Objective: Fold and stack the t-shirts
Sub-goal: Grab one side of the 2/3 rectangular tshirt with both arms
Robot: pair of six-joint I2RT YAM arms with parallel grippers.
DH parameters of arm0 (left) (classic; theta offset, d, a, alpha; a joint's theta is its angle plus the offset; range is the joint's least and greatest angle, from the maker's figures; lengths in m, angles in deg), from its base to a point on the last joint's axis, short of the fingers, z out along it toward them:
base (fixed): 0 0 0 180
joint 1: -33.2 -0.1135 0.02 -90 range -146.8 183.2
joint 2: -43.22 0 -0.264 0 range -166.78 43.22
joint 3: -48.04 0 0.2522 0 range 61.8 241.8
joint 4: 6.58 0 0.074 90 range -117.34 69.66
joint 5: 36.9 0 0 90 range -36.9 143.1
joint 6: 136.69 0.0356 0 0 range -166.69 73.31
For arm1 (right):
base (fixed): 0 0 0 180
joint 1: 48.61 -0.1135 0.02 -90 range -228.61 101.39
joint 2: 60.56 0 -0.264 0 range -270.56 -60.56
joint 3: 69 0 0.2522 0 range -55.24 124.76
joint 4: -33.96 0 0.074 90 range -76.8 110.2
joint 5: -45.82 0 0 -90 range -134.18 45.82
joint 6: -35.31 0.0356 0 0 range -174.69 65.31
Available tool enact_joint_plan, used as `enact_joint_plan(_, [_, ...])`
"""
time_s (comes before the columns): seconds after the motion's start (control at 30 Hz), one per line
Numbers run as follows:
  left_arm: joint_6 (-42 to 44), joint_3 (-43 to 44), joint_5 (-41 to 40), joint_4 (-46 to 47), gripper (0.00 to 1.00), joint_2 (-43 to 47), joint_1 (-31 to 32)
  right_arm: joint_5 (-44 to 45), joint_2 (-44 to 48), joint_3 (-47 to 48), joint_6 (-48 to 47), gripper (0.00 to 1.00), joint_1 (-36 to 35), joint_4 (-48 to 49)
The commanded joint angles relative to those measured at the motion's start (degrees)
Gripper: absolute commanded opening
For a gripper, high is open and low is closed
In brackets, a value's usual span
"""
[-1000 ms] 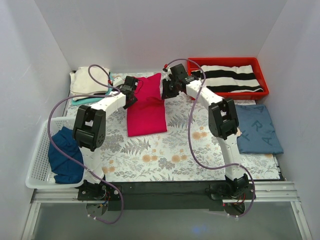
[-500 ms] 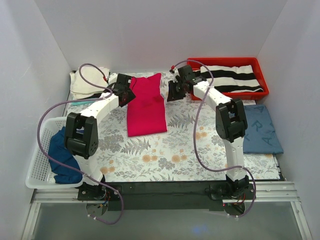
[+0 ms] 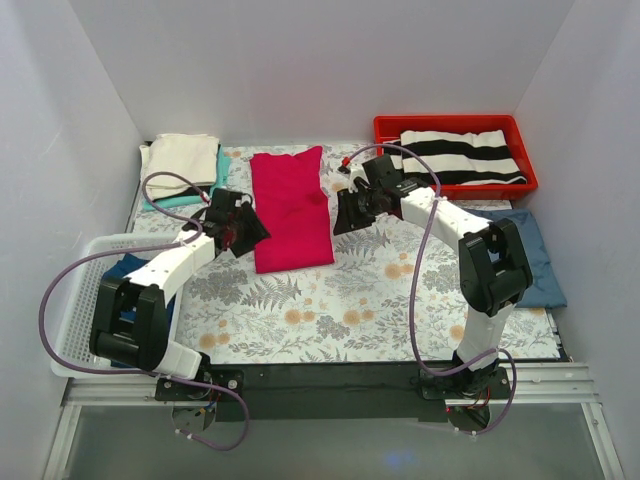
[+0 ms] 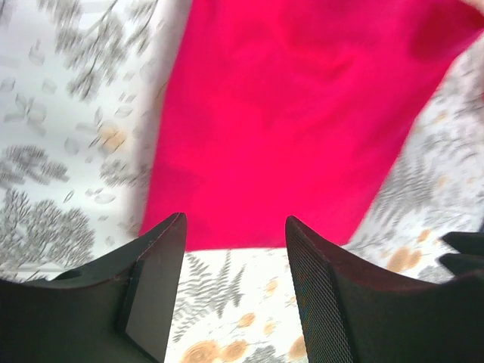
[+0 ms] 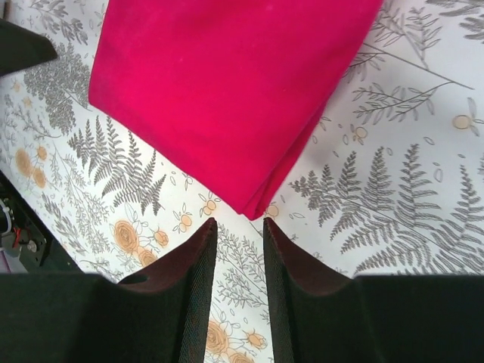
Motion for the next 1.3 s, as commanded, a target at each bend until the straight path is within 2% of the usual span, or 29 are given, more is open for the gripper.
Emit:
enact_joint_plan(0.0, [0.12, -5.42, 2.89, 1.50, 0.54, 2.47, -0.61, -3.85, -0.19, -1.91, -0.46, 0.37, -0.58, 3.20])
enact_joint_plan(0.23, [0.82, -8.77, 6.14, 7.31, 0.52, 1.07, -2.36, -3.85, -2.48, -2.97, -1.60, 0.35, -1.02, 6.19])
enact_joint_plan(0.7, [0.65, -10.97, 3.68, 5.38, 0.50, -0.69, -2.98, -5.08, -4.94, -7.71, -2.39, 0.33, -1.02, 10.93])
enact_joint_plan(1.27, [1.35, -12.20, 3.16, 8.45, 0.49, -4.56, -2.98, -7.55, -9.07, -6.13, -1.51, 0.38, -2.25, 12.25])
